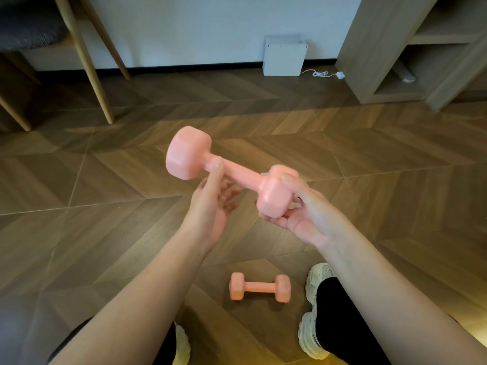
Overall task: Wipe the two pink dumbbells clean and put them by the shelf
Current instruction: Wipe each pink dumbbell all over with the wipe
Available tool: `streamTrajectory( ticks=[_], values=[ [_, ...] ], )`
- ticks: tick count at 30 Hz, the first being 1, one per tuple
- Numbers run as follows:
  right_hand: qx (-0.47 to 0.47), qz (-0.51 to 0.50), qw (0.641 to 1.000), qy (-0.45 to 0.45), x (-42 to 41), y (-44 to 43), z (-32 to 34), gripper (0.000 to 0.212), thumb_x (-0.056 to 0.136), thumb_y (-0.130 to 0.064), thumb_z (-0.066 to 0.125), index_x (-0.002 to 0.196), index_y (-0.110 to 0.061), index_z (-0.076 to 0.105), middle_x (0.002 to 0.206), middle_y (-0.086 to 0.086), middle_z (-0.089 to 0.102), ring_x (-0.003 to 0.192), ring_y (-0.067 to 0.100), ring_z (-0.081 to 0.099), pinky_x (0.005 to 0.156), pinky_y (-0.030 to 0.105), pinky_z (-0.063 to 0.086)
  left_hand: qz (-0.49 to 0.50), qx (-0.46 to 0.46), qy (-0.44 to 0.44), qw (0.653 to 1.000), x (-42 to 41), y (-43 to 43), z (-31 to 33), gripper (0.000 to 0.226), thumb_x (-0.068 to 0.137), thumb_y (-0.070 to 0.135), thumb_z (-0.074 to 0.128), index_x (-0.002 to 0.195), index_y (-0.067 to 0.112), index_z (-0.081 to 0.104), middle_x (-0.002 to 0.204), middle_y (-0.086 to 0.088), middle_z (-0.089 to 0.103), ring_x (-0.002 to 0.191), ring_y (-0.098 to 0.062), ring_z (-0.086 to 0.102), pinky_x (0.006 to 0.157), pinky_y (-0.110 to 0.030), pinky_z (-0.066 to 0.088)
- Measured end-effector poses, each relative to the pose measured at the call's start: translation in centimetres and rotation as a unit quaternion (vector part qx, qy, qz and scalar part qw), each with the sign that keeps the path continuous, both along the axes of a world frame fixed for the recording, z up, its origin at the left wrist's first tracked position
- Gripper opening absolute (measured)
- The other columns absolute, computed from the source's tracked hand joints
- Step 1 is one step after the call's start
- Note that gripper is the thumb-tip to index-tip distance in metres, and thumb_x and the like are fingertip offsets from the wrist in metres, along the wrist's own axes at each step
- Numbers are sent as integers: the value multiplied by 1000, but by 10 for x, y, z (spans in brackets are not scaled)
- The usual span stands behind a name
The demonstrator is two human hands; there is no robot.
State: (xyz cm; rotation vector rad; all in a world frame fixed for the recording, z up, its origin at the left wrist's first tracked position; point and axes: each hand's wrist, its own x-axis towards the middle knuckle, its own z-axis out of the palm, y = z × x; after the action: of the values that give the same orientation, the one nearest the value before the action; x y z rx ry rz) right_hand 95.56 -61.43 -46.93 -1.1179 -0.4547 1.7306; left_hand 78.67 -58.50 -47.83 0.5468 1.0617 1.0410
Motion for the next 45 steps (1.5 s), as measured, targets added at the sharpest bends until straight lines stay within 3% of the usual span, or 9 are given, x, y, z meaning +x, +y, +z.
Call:
streamTrajectory(
  ticks=[5,9,13,16,20,29,33,37,45],
  values=[
    [-10,63,998,-23,-14,-9,-2,69,69,-27,75,132,-5,57,111,15,69,99,25,67,78,43,60,128,-18,-184,974,11,2,20,24,96,32,58,98,8,62,100,-6,73,103,-20,70,97,-36,49],
    [73,157,962,-209,-20,-7,5,57,72,-43,82,124,-25,64,116,-4,70,106,10,62,94,31,50,212,-54,-269,938,5,9,22,33,97,18,54,65,16,45,55,3,51,47,-11,57,59,-24,49],
    [231,106,909,-329,-26,-18,8,43,78,-44,74,118,-33,63,97,-33,68,97,-13,61,83,6,42,204,-61,-244,946,-2,15,22,37,94,19,50,61,21,32,47,8,25,38,-9,25,43,-21,29],
    [296,66,884,-354,-30,-22,-1,45,82,-44,73,123,-28,65,120,-19,68,117,0,60,93,14,45,219,-53,-235,945,-7,13,20,36,94,16,46,62,21,29,46,8,22,37,-10,22,40,-21,28],
    [269,168,871,-375,-32,-19,-2,45,83,-39,69,126,-38,56,85,-43,57,85,-13,55,75,7,38,223,-53,-222,948,-16,14,15,35,93,17,45,61,22,30,46,9,22,37,-10,22,41,-22,28],
    [296,150,859,-391,-25,-15,-3,62,75,-33,78,132,-37,55,92,-43,58,89,-15,53,75,6,39,211,-38,-218,952,-14,21,18,36,93,16,45,60,21,30,47,8,22,39,-10,22,42,-22,28],
    [341,116,824,-437,-24,-16,-5,61,74,-27,83,130,-26,59,123,-32,60,120,-11,53,96,7,40,206,-25,-193,959,-11,21,19,36,93,15,45,62,21,28,47,7,22,40,-10,22,44,-23,28],
    [293,170,835,-434,-23,-14,-5,57,77,-31,81,128,-40,57,90,-45,56,92,-12,54,77,4,37,206,-25,-186,960,-13,21,19,36,92,14,43,61,21,27,46,7,21,39,-11,21,42,-22,28],
    [370,146,835,-380,-27,-21,-7,50,93,-36,56,140,-19,50,150,-7,46,143,6,37,114,21,32,216,-54,-214,951,-14,23,20,36,91,14,43,60,21,28,46,7,22,38,-11,21,43,-22,27]
  ],
)
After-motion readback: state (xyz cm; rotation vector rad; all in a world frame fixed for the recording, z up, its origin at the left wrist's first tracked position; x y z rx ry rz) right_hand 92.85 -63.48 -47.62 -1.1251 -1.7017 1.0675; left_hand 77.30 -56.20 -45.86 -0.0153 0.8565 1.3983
